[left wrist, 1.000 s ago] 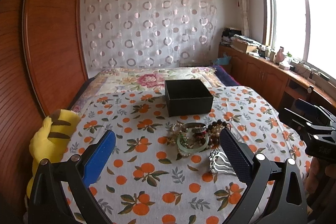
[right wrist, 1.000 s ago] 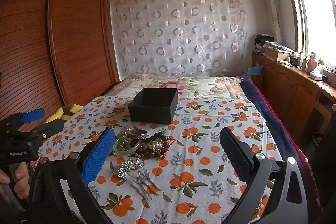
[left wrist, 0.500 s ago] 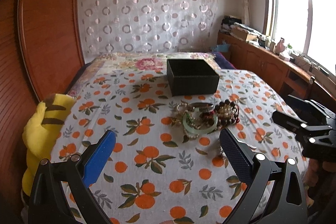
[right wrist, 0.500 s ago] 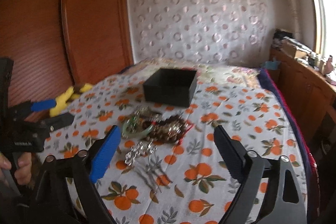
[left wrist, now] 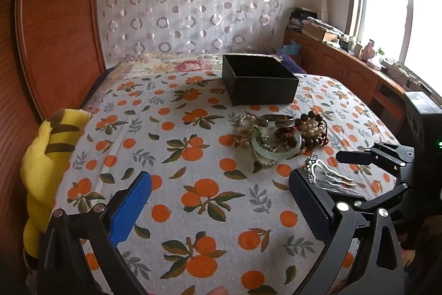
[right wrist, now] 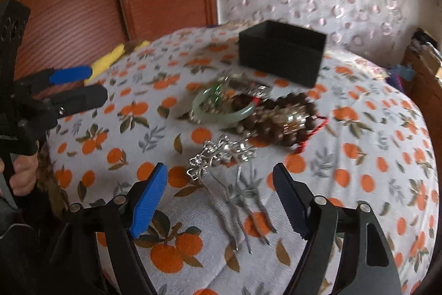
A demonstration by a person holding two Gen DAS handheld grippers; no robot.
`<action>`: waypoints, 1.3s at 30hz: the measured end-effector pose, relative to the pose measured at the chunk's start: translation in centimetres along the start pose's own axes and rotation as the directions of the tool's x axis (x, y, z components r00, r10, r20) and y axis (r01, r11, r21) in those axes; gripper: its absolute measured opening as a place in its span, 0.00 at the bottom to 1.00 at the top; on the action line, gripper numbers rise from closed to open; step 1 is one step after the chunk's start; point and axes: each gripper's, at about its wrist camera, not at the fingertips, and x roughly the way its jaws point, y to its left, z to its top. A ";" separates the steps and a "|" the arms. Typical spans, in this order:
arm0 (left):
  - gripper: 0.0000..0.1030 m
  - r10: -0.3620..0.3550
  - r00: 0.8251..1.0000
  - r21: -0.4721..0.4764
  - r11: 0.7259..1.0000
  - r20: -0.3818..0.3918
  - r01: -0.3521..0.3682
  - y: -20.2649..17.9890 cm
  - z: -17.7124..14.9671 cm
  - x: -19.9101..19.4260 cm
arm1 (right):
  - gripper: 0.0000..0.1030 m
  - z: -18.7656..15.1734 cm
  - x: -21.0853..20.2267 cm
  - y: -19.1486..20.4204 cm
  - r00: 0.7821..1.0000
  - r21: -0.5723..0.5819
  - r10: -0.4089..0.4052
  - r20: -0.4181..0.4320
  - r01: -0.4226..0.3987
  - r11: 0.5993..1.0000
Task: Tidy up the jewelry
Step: 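Grasp silver hair comb with right tool while left tool reaches silver bangle, then lift silver cuff bangle with left tool while right tool holds comb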
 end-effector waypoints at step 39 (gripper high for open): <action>0.69 -0.180 0.967 0.122 0.972 -0.179 0.203 -6.0 7.1 10.8 | 0.57 -1.2 -3.4 -5.2 0.996 0.032 -0.083 0.032 0.082 0.996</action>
